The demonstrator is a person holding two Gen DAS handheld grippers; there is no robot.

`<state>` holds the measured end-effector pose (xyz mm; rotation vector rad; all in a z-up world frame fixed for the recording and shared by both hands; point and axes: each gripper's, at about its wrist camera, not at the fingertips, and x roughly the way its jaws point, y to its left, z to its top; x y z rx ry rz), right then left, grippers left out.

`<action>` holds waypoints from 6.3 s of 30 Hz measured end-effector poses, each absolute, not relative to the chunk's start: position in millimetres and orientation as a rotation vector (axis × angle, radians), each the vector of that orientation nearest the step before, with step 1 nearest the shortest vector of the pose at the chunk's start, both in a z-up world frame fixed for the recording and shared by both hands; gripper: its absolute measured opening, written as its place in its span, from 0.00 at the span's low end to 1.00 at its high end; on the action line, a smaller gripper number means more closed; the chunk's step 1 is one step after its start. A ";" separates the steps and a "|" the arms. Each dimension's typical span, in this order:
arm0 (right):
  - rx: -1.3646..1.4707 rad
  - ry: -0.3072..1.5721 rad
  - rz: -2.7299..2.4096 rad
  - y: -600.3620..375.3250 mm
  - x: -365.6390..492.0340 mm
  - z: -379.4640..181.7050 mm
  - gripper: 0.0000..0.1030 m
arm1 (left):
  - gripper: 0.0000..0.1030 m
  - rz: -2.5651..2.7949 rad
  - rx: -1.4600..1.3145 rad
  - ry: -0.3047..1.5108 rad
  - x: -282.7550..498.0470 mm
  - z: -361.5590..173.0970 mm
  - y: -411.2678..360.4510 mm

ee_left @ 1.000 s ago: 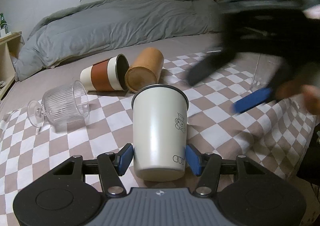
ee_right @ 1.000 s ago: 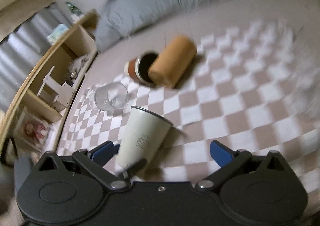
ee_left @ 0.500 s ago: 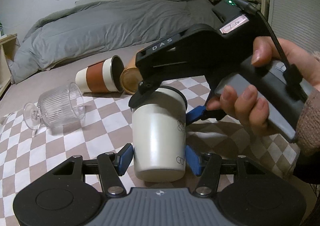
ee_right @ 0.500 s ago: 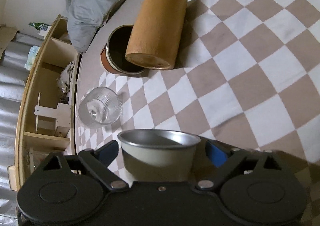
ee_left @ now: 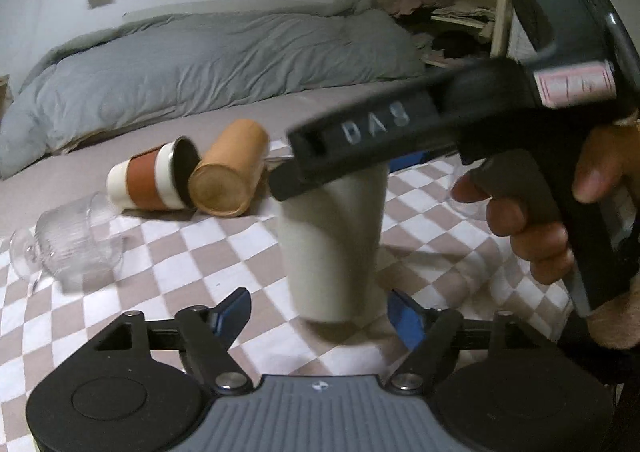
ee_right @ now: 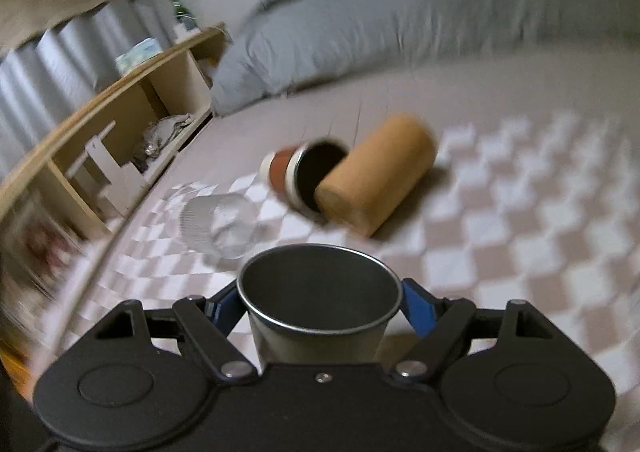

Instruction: Flip cup upright

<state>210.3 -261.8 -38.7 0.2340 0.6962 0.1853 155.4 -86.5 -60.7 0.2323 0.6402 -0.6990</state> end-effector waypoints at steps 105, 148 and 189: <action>-0.015 0.394 -0.089 -307.5 -0.1 -22.4 1.00 | 1.00 -0.351 0.108 0.451 46.6 -15.2 -44.3; -0.016 0.392 -0.089 -306.9 -0.5 -22.7 1.00 | 1.00 -0.349 0.113 0.451 45.2 -15.6 -45.1; -0.018 0.393 -0.088 -307.2 -0.6 -23.2 1.00 | 1.00 -0.342 0.118 0.451 44.2 -13.7 -45.0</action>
